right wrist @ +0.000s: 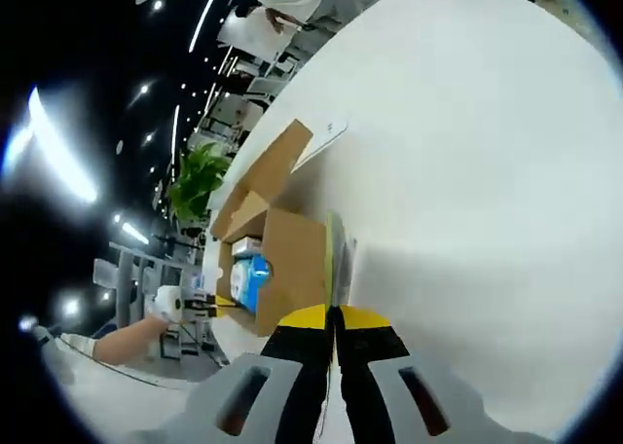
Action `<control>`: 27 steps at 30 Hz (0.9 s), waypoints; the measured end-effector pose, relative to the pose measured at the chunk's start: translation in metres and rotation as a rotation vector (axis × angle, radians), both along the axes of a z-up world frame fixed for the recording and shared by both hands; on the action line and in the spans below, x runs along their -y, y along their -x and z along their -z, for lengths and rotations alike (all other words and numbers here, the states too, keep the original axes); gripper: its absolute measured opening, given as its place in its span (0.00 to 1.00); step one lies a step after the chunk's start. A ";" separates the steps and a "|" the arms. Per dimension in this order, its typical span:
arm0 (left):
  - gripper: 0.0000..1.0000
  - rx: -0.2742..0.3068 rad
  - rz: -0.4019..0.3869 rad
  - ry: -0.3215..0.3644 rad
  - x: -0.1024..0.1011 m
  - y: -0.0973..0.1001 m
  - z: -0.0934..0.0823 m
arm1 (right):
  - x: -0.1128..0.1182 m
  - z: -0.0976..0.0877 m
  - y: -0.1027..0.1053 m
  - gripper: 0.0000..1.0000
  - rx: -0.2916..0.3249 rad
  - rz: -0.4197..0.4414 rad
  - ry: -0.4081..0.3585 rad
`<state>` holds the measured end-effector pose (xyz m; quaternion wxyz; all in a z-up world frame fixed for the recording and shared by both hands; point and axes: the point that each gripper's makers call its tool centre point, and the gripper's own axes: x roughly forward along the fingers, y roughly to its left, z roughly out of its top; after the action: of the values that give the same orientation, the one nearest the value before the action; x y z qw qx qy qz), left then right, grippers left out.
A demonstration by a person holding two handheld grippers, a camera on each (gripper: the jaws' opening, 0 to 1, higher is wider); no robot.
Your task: Operate the shoe box by opening the lid, removing the specified soft item, and placing it in the target area until the item is outside and the box remains undamaged.
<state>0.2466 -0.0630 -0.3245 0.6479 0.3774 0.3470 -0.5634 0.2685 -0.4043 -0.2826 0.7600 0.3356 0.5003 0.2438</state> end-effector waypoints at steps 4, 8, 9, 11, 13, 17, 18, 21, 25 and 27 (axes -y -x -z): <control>0.02 0.003 -0.003 0.002 0.000 0.000 0.000 | -0.012 -0.003 -0.008 0.00 0.012 -0.035 -0.001; 0.02 -0.004 -0.002 0.006 0.000 -0.001 0.000 | -0.012 0.012 -0.005 0.00 -0.027 -0.086 0.055; 0.02 -0.004 -0.003 0.006 0.000 -0.001 0.000 | -0.013 0.014 -0.006 0.00 -0.032 -0.083 0.055; 0.02 -0.004 -0.004 0.006 -0.001 0.000 0.000 | -0.015 0.017 -0.007 0.00 -0.041 -0.077 0.048; 0.02 -0.004 -0.007 0.005 -0.001 0.000 0.000 | -0.016 0.020 -0.008 0.00 -0.051 -0.075 0.057; 0.02 -0.001 -0.004 0.005 -0.001 -0.001 0.001 | -0.016 0.030 -0.005 0.00 -0.081 -0.116 0.127; 0.02 -0.002 -0.001 0.003 -0.001 -0.001 0.001 | -0.015 0.032 -0.007 0.00 -0.080 -0.111 0.153; 0.02 -0.002 0.001 0.000 -0.001 -0.001 0.001 | -0.013 0.036 -0.010 0.00 -0.083 -0.097 0.186; 0.02 -0.001 -0.001 0.000 -0.001 -0.001 0.001 | -0.007 0.053 -0.006 0.00 -0.090 -0.104 0.294; 0.02 0.001 -0.003 0.001 -0.001 -0.001 0.001 | -0.009 0.060 -0.001 0.00 -0.098 -0.133 0.337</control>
<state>0.2479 -0.0623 -0.3259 0.6490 0.3768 0.3469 -0.5626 0.2691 -0.3948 -0.3429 0.7624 0.1813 0.5914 0.1899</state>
